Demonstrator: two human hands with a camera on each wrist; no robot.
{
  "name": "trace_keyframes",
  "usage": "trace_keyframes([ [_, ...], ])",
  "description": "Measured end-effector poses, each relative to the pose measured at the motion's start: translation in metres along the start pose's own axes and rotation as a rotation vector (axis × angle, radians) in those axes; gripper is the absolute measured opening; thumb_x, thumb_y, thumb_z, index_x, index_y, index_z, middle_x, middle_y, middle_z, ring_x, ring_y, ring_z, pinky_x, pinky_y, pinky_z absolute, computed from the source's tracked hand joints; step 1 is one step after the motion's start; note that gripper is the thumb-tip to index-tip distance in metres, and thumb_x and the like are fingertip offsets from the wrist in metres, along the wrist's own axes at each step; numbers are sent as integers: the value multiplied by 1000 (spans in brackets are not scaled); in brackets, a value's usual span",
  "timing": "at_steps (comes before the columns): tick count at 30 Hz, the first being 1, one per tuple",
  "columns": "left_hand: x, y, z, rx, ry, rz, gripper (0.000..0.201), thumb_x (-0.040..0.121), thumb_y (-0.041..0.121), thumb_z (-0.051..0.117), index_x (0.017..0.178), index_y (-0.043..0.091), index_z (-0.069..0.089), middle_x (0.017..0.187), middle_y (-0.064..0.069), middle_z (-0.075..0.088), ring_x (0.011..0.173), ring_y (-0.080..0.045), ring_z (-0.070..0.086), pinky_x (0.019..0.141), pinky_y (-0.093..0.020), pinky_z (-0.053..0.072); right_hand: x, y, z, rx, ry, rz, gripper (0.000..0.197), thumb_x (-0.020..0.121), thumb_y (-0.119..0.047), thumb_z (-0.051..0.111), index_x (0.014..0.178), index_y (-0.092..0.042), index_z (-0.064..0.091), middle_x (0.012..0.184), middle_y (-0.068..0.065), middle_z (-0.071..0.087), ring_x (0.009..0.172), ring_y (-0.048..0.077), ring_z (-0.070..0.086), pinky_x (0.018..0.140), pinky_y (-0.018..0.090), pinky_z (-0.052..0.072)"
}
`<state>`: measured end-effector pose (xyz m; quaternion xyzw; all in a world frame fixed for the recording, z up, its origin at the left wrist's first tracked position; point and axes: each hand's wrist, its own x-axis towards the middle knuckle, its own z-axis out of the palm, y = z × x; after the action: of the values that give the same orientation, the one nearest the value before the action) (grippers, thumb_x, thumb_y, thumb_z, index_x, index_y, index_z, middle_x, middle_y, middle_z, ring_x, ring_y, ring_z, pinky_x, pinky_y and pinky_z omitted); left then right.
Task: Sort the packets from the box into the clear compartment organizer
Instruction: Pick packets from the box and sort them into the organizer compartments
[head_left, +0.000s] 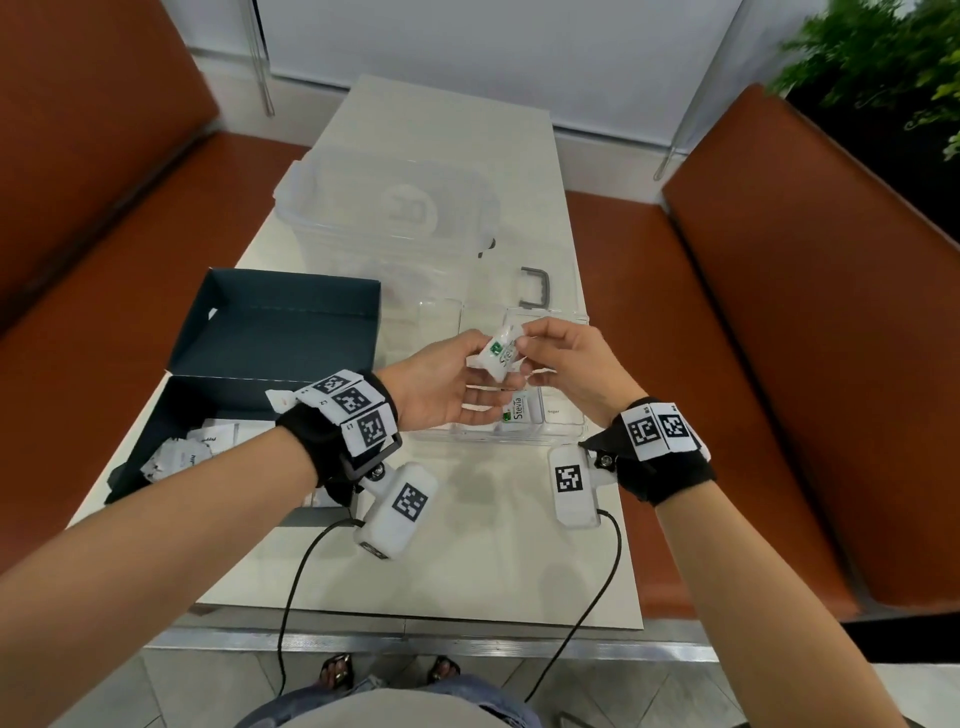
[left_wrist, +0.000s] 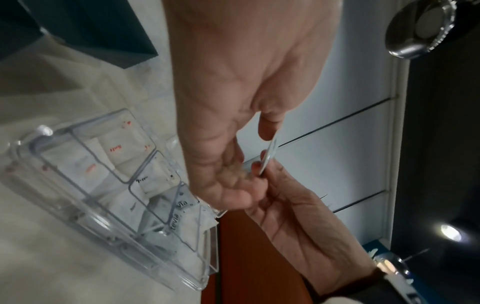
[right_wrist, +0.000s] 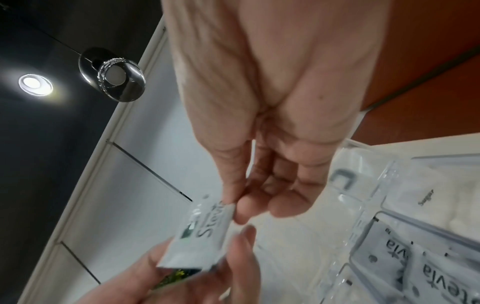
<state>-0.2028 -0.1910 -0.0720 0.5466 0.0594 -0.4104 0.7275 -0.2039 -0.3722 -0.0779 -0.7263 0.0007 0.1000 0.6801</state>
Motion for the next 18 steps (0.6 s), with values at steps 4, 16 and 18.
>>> trace_keyframes([
  [4,1,-3,-10,160,174,20,23,98,27,52,114,13,61,87,-2,71,69,-16,64,68,-28,52,12,10,-17,-298,233,24,8,92,-8,61,94,-11,68,70,2,64,56,10,56,60,24,50],
  [16,6,-30,-23,636,292,197,13,96,11,53,104,13,63,99,-3,62,78,-17,62,63,-22,48,25,52,5,-994,194,108,7,89,-5,57,96,-4,59,95,17,63,85,32,62,77,39,54],
  [18,9,-37,-26,828,296,275,15,95,10,53,104,14,64,100,-3,61,83,-18,62,66,-23,45,23,56,10,-1081,170,89,9,90,-3,52,98,-4,56,95,19,64,85,37,61,79,45,53],
])
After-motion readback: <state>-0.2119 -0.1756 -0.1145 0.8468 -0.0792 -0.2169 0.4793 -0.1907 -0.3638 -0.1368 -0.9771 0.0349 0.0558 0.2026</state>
